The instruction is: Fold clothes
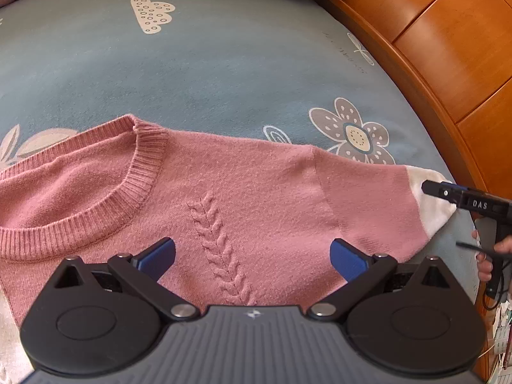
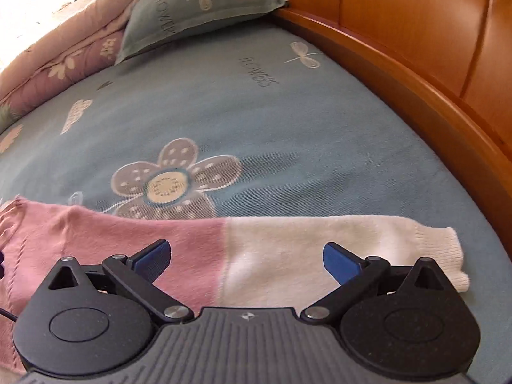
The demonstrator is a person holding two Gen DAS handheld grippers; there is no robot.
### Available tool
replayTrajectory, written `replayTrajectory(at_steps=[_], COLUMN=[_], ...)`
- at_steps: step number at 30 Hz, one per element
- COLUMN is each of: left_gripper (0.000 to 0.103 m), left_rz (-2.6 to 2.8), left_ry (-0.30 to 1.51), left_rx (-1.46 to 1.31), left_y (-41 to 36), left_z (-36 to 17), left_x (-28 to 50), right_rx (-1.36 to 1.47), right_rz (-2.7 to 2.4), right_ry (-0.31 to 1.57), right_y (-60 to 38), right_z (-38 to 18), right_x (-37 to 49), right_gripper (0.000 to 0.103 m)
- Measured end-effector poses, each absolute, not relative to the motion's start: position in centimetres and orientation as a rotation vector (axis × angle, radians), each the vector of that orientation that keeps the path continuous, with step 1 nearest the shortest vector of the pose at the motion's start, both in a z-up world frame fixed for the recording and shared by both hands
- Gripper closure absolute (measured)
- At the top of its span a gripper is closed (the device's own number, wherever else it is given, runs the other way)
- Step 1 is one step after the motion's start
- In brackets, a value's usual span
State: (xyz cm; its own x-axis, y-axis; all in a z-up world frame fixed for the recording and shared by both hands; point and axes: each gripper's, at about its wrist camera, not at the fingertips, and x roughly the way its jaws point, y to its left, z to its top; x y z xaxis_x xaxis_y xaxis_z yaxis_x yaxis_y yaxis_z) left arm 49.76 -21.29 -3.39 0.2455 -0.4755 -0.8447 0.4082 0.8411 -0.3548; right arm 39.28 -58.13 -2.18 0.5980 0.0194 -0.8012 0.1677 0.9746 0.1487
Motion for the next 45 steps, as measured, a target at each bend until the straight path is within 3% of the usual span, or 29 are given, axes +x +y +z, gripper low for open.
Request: replayTrajectory(at_steps=[5,9,13,20,28,31,38,45], left_gripper=[0.001,0.001,0.001,0.001,0.001,0.001,0.001,0.001], left_rz=[-0.585,-0.611,-0.587,-0.501,-0.501,-0.489,-0.461,-0.475], left_ry=[1.163,1.146,1.154,1.172,1.152,1.155,1.176,1.187], left_rx=[0.062,0.175,0.174,0.071,0.129,0.137,0.130,0.150], left_y=[-21.8,-21.5,-20.1,-18.4,-17.7,-17.1,-15.2,-14.2], left_z=[-3.4,-3.3,-3.4,-4.1,-3.6,-3.3,-3.5,-3.6], left_x=[48.9,47.8,47.3,47.1,47.2,47.1,46.4,45.1], right_rx=[0.101,-0.094,-0.013,-0.013,-0.246,-0.324,-0.189,-0.270], right_rz=[0.056,0.063,-0.012,0.089,0.293,0.229,0.116,0.252], right_ry=[0.978,0.947,0.974,0.896,0.792,0.802,0.894,0.843], right_y=[-51.5,-51.7,-56.5,-50.9,-38.7,-38.9,-42.8,-37.6], right_z=[-4.0,-5.3,-4.5,-1.1,-3.5,-5.1,-3.5,-2.6], right_x=[39.3,38.2,38.0,36.2,34.3,34.5,32.8,30.9], right_gripper=[0.000,0.000,0.000,0.000,0.000,0.000,0.000,0.000])
